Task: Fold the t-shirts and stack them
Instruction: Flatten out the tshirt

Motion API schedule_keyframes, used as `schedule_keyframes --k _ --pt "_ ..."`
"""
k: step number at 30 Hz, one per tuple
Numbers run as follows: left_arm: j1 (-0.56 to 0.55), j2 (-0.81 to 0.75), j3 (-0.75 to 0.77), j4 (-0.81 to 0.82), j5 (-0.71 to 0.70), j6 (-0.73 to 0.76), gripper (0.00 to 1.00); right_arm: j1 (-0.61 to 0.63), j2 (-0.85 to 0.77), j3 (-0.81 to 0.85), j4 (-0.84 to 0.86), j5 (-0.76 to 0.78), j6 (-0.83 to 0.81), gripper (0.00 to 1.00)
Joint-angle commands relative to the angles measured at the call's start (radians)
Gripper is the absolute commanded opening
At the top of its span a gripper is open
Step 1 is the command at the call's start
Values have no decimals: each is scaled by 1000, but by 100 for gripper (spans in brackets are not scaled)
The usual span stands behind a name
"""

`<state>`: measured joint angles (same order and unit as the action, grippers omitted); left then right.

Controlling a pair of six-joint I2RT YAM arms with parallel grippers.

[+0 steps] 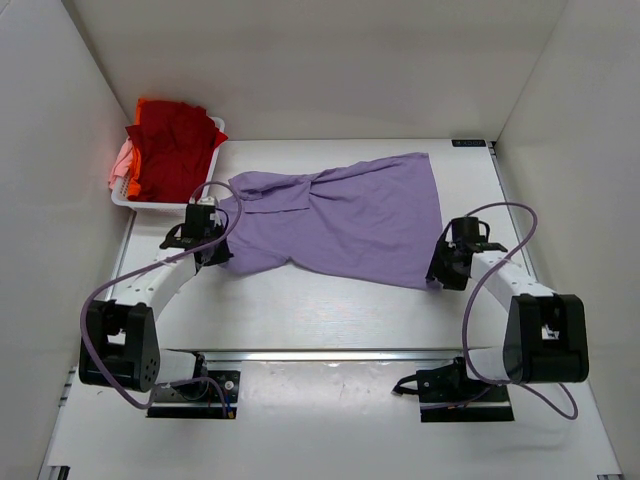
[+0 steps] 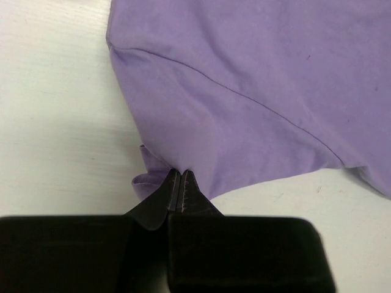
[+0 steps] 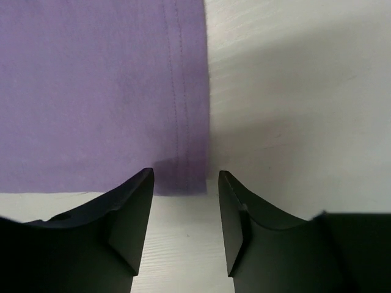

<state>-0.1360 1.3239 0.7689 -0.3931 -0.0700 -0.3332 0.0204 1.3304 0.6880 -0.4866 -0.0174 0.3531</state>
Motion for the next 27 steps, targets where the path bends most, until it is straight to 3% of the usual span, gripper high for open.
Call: schedule_keyframes --k 1,5,7,12,16,19,27 --pt "-2 -34 20 -13 42 -10 0 32 52 28 5 -15 36 42" --pt "-13 -46 12 -13 62 -16 0 73 44 38 -49 8 63 53" --pt "-16 -55 6 -10 70 -21 0 75 20 12 -49 8 81 52" --pt "-17 -66 13 -9 81 -23 0 29 -7 -9 -13 -29 61 0" --pt "-13 -101 55 -18 107 -33 0 42 -42 80 -67 4 1 0" --pt "-2 -195 128 43 131 -56 0 46 -118 261 -131 8 -22 0" --pt "33 -288 589 30 78 -130 0 21 -287 736 -228 17 -77 0"
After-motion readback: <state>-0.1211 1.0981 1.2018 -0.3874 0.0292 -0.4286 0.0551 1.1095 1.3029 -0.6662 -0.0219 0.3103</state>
